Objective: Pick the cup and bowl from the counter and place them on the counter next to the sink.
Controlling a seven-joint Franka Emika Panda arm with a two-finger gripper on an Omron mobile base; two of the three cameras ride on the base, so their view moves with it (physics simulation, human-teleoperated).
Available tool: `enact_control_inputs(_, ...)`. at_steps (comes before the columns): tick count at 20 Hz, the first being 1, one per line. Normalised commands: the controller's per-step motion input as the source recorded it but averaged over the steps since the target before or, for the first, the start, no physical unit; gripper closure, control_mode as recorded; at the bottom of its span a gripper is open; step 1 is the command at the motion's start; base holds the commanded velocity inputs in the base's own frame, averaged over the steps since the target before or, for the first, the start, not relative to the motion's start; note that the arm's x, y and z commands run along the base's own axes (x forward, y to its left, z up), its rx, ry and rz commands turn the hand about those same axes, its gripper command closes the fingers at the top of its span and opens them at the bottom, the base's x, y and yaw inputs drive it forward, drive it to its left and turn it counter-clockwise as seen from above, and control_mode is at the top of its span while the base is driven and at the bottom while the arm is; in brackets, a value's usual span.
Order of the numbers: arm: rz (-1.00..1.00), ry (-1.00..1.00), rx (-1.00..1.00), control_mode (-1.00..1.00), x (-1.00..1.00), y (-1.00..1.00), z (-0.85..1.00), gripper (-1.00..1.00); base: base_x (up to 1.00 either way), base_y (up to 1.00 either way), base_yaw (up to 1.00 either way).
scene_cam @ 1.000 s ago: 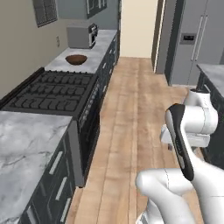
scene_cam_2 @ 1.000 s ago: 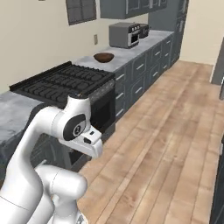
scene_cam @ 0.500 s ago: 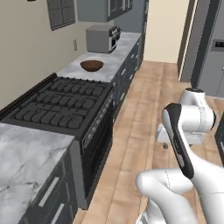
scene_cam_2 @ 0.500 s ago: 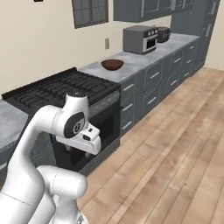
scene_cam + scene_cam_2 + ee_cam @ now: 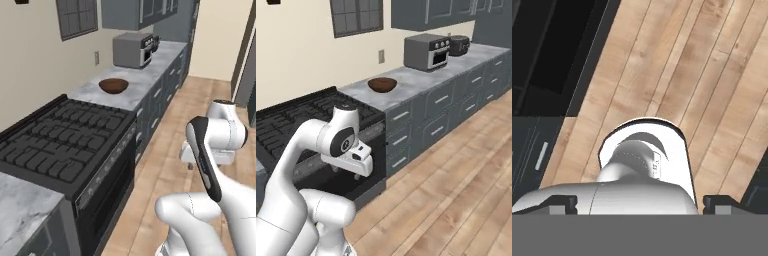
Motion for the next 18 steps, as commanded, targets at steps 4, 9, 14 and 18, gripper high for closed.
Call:
enact_control_inputs(4,0.00,0.00,0.00,1.00,0.00,0.00,0.00,-1.00,1.00,-0.47,0.36)
enact_control_inputs(9,0.00,0.00,0.00,1.00,0.00,0.00,0.00,-1.00,1.00,-0.60,0.35)
enact_control_inputs(14,0.00,0.00,0.00,1.00,0.00,0.00,0.00,-1.00,0.92,-0.53,0.44)
enact_control_inputs(18,0.00,0.00,0.00,1.00,0.00,0.00,0.00,-1.00,0.78,-0.43,0.52)
